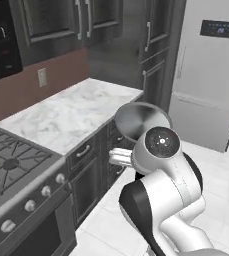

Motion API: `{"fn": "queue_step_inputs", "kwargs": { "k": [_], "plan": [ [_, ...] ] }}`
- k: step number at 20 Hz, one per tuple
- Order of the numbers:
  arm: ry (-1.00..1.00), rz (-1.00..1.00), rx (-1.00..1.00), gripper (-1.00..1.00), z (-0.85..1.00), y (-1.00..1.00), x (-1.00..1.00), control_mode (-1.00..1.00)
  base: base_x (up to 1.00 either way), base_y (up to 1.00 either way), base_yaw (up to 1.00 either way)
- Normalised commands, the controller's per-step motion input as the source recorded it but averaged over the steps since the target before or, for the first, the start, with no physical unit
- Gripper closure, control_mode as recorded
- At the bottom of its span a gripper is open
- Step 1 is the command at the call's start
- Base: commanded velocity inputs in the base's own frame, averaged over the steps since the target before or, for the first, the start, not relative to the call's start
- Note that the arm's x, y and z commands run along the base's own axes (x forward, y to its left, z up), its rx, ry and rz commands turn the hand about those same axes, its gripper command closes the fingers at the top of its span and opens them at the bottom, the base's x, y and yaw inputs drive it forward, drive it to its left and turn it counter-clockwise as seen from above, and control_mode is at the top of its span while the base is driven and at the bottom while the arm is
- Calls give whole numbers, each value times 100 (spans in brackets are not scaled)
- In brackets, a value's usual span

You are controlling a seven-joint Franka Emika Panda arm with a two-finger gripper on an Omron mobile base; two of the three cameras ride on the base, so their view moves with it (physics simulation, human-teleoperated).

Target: Move the pot and pan from the stove into the sink.

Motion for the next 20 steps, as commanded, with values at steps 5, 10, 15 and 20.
{"fn": "queue_step_inputs", "kwargs": {
  "k": [5,10,15,20],
  "plan": [
    [0,0,0,100,0,0,0,100,0,-10,-37],
    [0,0,0,100,0,0,0,100,0,-8,-37],
    [0,0,0,100,0,0,0,100,0,-9,-38],
    [0,0,0,100,0,0,0,100,0,-7,-39]
  ]
}}
